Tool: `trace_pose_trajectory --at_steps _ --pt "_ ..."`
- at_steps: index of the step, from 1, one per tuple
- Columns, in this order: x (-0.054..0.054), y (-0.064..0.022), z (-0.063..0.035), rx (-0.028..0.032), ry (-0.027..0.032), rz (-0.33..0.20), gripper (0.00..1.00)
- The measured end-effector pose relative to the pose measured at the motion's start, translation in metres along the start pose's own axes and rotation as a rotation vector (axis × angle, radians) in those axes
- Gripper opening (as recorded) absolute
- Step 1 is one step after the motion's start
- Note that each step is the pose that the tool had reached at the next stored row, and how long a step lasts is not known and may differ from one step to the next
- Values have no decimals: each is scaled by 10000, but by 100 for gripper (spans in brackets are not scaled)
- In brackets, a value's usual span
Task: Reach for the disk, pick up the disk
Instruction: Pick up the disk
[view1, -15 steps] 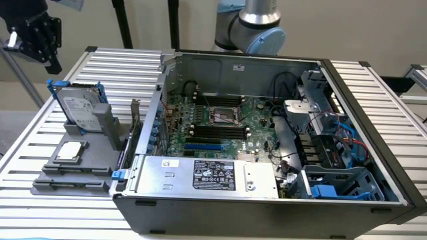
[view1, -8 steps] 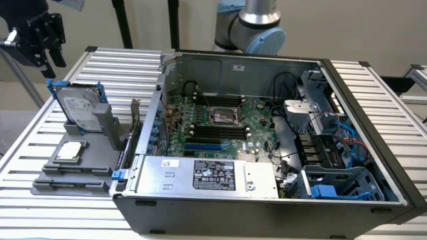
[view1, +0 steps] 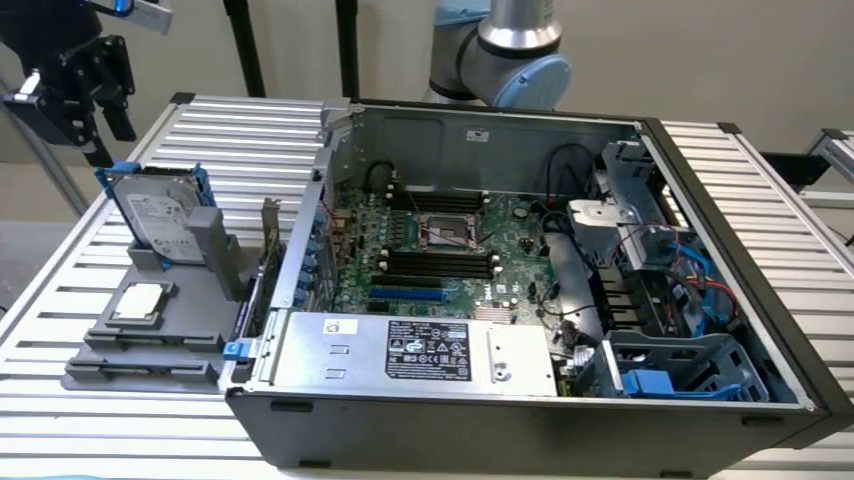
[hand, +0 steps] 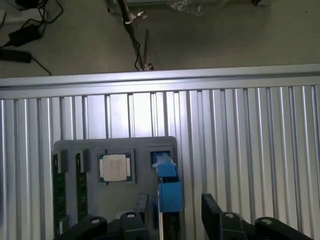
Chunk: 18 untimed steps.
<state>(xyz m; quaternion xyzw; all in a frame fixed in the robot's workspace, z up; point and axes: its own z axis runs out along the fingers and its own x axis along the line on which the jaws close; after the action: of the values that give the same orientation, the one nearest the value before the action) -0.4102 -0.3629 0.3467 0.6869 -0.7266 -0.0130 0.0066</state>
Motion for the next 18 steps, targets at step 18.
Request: trace_pose_trajectory --at_steps 18 --pt "35 -14 315 41 4 -277 54"
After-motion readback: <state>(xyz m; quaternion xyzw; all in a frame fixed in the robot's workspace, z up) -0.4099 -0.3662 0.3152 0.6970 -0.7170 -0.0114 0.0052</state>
